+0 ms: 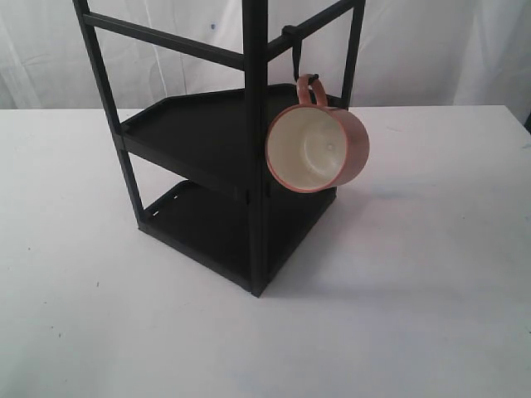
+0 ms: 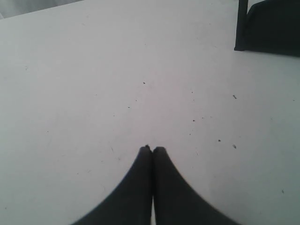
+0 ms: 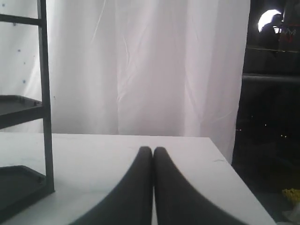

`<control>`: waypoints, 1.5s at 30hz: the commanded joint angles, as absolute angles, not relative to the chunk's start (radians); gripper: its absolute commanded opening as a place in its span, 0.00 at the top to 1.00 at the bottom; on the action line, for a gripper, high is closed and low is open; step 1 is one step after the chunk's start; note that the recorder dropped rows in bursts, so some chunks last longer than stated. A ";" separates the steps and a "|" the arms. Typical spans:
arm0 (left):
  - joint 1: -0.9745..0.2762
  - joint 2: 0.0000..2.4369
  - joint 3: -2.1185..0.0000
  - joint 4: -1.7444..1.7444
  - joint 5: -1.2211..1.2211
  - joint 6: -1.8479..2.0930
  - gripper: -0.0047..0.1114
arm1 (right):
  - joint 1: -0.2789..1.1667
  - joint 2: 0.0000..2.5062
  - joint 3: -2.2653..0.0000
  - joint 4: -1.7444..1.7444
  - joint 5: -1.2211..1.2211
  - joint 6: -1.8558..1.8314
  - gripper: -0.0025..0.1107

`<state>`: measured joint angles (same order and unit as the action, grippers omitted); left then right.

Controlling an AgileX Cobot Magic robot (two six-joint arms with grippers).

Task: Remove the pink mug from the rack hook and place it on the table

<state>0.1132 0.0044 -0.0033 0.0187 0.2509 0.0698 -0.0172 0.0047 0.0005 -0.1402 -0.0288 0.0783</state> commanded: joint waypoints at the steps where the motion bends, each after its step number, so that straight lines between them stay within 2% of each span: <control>1: 0.115 0.000 0.000 0.019 0.256 0.068 0.96 | -0.021 0.000 0.000 -0.150 -0.065 0.111 0.98; 4: 0.115 0.000 0.000 0.019 0.256 0.068 0.96 | -0.021 0.000 0.000 -0.150 -0.157 0.139 0.98; 7: 0.115 0.000 0.000 0.019 0.256 0.068 0.96 | -0.021 0.000 0.000 -0.067 -0.346 0.360 0.98; 8: 0.115 0.000 0.000 0.019 0.256 0.068 0.96 | -0.021 0.000 0.000 -0.018 -0.487 0.427 0.98; 12: 0.115 0.000 0.000 0.019 0.256 0.068 0.96 | -0.021 0.000 0.000 0.110 -0.698 0.421 0.98; 15: 0.115 0.000 0.000 0.019 0.256 0.068 0.96 | -0.021 0.000 -0.016 0.167 -0.639 0.339 0.98; 21: 0.115 0.000 0.000 0.019 0.256 0.068 0.96 | -0.021 0.000 -0.027 0.165 -0.274 0.040 0.98; 28: 0.115 0.000 0.000 0.019 0.256 0.068 0.96 | -0.021 0.022 -0.027 0.197 -0.275 0.066 0.98; 34: 0.115 0.000 0.000 0.019 0.256 0.068 0.96 | -0.021 0.146 -0.033 0.347 -0.249 0.064 0.98; 45: 0.115 0.000 0.000 0.019 0.256 0.068 0.96 | -0.021 0.538 -0.165 0.339 0.049 0.037 0.98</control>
<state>0.1132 0.0044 -0.0033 0.0187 0.2509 0.0698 -0.0172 0.4562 -0.1188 0.3375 -0.0186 0.0589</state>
